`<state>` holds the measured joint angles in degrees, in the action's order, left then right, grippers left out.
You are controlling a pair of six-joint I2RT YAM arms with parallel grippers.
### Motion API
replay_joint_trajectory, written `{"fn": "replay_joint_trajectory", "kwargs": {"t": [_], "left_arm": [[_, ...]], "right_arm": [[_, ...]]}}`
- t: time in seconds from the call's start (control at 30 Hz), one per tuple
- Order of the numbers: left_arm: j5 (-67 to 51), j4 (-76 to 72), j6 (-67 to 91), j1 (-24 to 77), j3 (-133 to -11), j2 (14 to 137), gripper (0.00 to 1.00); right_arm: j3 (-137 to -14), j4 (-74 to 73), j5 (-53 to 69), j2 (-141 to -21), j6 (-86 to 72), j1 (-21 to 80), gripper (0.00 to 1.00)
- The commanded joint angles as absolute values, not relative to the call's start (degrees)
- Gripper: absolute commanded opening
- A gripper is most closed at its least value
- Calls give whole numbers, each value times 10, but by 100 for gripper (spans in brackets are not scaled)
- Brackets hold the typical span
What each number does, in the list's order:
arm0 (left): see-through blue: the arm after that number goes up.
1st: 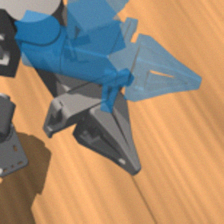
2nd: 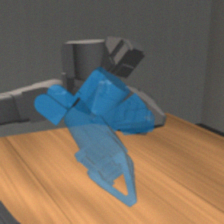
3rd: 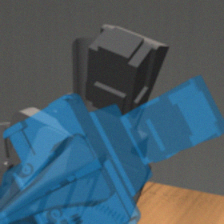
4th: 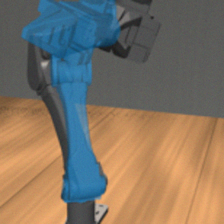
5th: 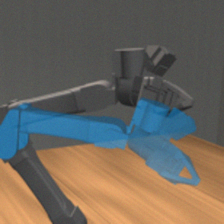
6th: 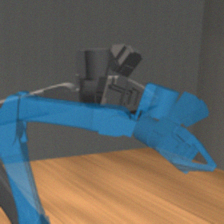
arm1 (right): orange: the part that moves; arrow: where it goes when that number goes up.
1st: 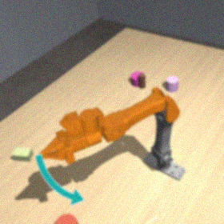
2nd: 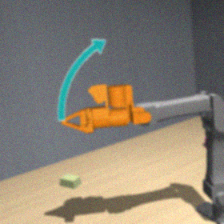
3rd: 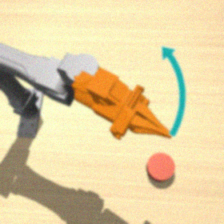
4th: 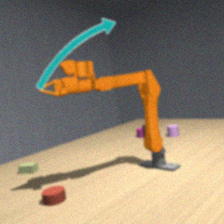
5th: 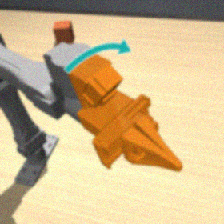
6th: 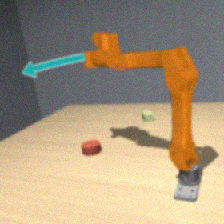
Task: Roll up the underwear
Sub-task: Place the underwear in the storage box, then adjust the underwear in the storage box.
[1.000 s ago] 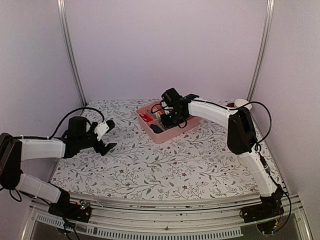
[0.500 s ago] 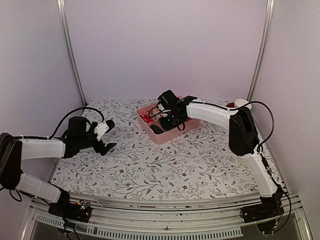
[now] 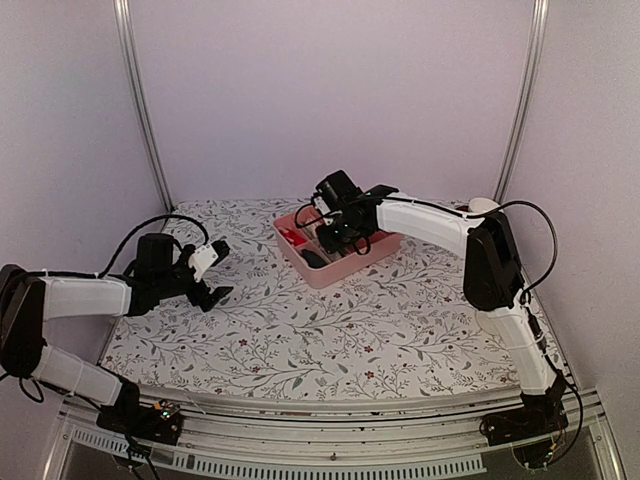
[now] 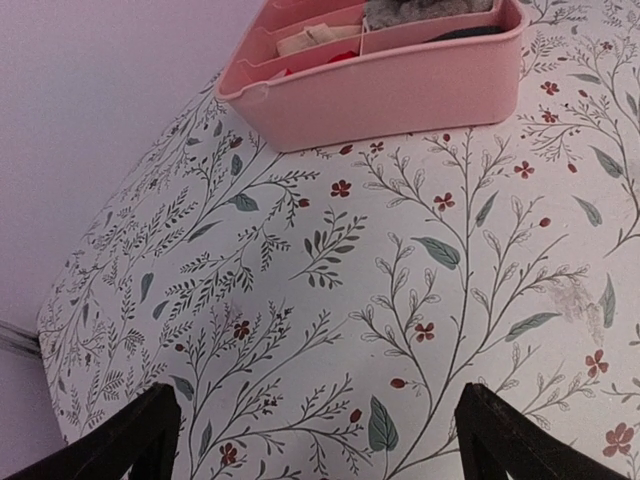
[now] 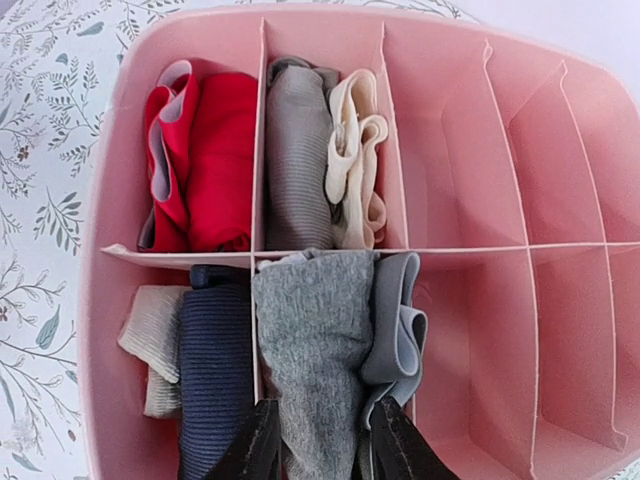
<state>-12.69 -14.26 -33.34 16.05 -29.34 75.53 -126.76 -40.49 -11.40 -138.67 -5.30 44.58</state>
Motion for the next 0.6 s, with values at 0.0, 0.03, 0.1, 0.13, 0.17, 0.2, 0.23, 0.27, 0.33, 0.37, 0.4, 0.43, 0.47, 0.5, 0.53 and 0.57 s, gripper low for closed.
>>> {"fn": "replay_joint_trajectory", "kwargs": {"t": [0.0, 0.03, 0.1, 0.13, 0.17, 0.2, 0.23, 0.27, 0.33, 0.37, 0.4, 0.43, 0.47, 0.5, 0.53, 0.57], "left_arm": [[-135, -141, -330, 155, -308, 762, 98], [-136, -142, -330, 155, -309, 762, 99], [-136, -142, -329, 155, -309, 762, 99], [-136, -141, -330, 155, -309, 763, 98], [-136, -141, -330, 155, -309, 763, 98], [-136, -141, -329, 155, -309, 762, 99], [-135, -141, -330, 155, -309, 763, 98], [-135, -141, -330, 155, -309, 763, 98], [-136, -141, -330, 155, -309, 763, 98], [-136, -140, -330, 155, -309, 762, 99], [-136, -141, -330, 155, -309, 763, 99], [-136, -141, -330, 154, -309, 763, 99], [-137, -141, -330, 154, -309, 764, 99], [-138, -141, -330, 154, -309, 764, 98], [-137, -140, -330, 154, -309, 764, 98], [-137, -140, -330, 154, -309, 765, 99]], "right_arm": [[-1264, -389, -105, -1352, -60, 449, 33], [-1263, -387, -104, -1332, -61, 449, 33], [-1257, -378, -107, -1325, -62, 449, 33], [-1256, -374, -112, -1326, -62, 449, 32], [-1257, -372, -117, -1329, -62, 449, 31], [-1257, -369, -124, -1331, -62, 449, 30], [-1259, -366, -132, -1336, -61, 449, 28], [-1262, -363, -138, -1340, -60, 449, 26], [-1267, -358, -142, -1358, -57, 448, 23], [-1272, -359, -142, -1369, -54, 448, 21], [-1278, -358, -142, -1379, -53, 447, 21], [-1282, -358, -142, -1386, -51, 446, 20], [-1284, -356, -141, -1393, -52, 444, 20], [-1285, -354, -141, -1400, -52, 442, 20], [-1285, -352, -139, -1406, -51, 441, 20], [-1285, -350, -136, -1413, -51, 439, 20]]}}
